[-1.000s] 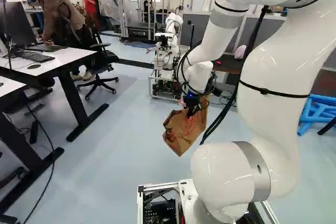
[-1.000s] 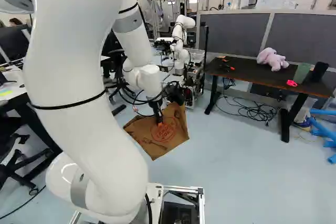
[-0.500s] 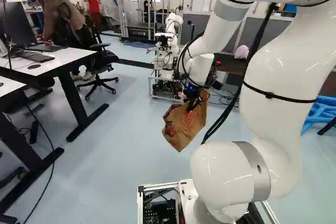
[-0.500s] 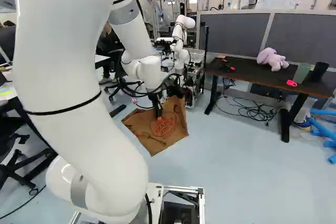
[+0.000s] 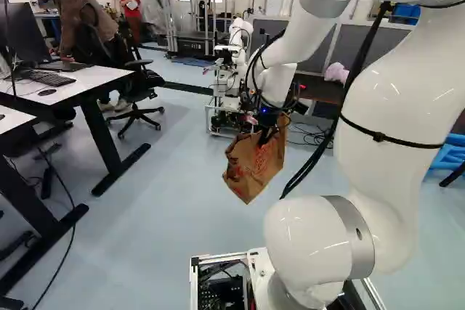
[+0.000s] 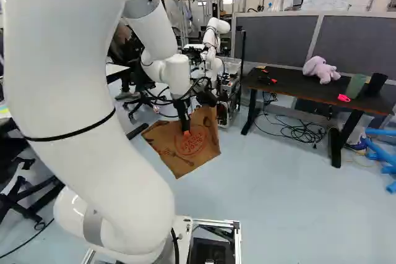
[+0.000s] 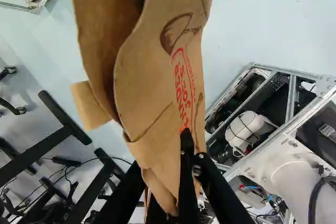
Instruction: Pick up the bag on the ground and place it on the table
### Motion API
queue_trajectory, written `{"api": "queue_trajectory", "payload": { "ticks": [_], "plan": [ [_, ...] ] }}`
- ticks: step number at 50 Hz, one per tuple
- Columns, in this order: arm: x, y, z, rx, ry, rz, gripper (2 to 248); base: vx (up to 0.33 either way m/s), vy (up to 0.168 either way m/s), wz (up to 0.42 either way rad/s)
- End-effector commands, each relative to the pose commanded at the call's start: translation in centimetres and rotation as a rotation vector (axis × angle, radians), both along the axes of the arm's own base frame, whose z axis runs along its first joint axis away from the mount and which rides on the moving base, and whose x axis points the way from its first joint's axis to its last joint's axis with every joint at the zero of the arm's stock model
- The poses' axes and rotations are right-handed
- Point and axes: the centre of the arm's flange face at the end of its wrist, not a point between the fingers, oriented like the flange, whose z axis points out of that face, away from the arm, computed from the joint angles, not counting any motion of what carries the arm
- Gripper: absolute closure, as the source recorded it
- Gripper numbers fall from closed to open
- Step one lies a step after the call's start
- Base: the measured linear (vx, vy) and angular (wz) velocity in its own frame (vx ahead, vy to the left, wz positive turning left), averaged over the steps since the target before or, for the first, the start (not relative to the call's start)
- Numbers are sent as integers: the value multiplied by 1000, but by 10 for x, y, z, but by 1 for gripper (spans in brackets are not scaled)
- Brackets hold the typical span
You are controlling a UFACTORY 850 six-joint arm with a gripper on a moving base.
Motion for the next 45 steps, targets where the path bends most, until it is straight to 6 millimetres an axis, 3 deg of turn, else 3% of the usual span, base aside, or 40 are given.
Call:
{"api": "queue_trajectory", "payload": {
  "ticks": [24, 45],
  "plan": [
    [12, 3, 36, 7, -14, 13, 229, 0, 0, 0],
    [13, 3, 39, 7, -20, 14, 229, 0, 0, 0]
  ]
}}
